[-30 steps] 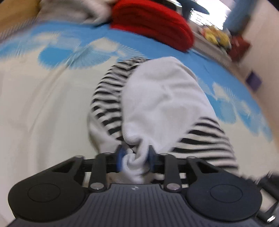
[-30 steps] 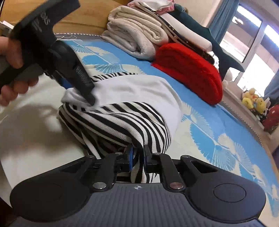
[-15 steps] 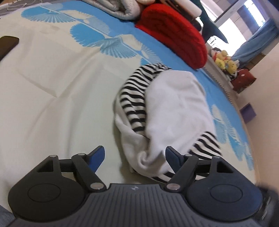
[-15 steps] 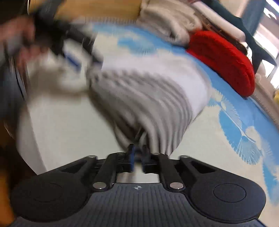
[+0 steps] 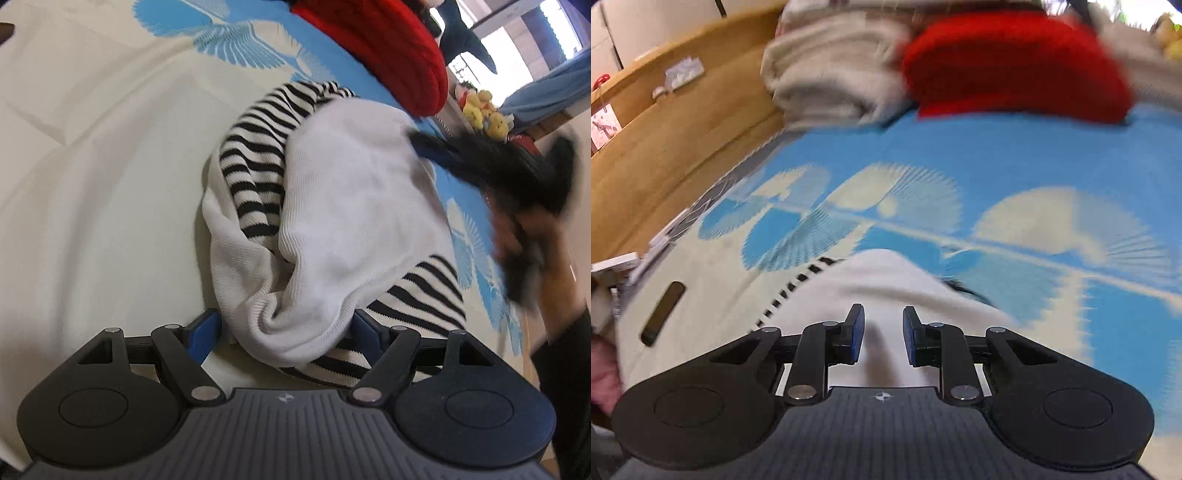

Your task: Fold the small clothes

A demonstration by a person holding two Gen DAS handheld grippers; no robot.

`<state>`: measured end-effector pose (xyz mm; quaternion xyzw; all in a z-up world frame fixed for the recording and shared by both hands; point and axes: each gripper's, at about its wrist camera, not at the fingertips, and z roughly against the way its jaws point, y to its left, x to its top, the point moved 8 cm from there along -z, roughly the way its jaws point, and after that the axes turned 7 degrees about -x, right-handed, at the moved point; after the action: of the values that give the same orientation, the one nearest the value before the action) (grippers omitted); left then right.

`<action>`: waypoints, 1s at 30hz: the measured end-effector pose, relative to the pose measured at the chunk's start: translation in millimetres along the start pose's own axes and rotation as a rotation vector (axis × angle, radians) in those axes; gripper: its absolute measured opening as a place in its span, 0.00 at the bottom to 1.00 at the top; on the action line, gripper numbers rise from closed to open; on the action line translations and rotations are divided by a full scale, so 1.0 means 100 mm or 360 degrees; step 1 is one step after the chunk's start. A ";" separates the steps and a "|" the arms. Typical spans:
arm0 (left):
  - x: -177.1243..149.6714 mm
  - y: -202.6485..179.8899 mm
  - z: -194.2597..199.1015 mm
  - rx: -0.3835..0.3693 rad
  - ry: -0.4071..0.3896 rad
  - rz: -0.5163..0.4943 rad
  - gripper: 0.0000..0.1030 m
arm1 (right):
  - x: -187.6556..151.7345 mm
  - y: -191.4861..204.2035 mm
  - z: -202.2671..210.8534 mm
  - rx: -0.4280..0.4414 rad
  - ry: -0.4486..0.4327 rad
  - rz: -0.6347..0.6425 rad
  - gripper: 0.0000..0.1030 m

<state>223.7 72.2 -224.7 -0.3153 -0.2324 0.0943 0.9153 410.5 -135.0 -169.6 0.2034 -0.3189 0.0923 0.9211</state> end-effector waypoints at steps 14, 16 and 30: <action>-0.12 -0.04 0.01 -0.0378 0.0087 0.0340 0.94 | 0.06 -0.82 -0.11 0.0000 0.0247 -0.0232 0.89; -0.15 -0.08 -0.08 -0.0462 0.0155 0.0465 0.94 | -0.13 -0.82 -0.25 -0.0024 0.0340 -0.0193 0.89; 1.55 -0.19 -0.60 0.0044 -0.0036 0.0107 0.34 | -0.35 -1.19 0.16 0.0006 0.0003 -0.0456 0.18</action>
<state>389.0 75.2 -198.0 -0.3092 -0.2308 0.1317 0.9131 409.8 -250.3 -217.1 0.2485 -0.2855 -0.0392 0.9248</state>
